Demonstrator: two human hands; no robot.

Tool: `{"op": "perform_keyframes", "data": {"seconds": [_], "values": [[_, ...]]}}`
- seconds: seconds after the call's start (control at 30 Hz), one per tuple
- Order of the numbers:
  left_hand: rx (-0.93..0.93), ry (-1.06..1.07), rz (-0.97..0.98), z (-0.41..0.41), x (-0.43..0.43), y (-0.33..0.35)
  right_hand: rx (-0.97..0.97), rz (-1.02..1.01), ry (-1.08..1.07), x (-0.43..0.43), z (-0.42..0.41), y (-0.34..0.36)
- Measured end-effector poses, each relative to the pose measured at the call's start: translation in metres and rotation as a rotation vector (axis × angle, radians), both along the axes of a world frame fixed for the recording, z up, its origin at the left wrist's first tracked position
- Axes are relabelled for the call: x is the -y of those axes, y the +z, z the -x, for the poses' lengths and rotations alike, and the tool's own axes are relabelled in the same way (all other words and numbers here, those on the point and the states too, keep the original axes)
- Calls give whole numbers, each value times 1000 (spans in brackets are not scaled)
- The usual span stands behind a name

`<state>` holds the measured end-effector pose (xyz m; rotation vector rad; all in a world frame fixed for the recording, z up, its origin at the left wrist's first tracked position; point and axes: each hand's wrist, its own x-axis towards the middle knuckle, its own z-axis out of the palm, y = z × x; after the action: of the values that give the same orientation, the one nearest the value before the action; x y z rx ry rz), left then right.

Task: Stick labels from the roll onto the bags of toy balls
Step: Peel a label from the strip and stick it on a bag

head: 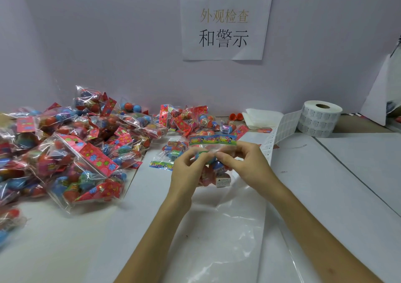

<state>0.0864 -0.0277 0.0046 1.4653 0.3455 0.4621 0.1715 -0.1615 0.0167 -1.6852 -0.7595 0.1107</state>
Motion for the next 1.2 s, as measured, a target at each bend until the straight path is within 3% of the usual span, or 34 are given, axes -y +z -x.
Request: {"op": "perform_keyframes", "data": {"seconds": [0.43,0.93,1.2], "values": [[-33,39,55,3,0,5,18,165,-24,1,1,2],[-42,11,180,4,4,9,-46,40,73,2,0,4],[-108,-51,155,4,2,8,-107,-65,-53,4,-2,5]]}}
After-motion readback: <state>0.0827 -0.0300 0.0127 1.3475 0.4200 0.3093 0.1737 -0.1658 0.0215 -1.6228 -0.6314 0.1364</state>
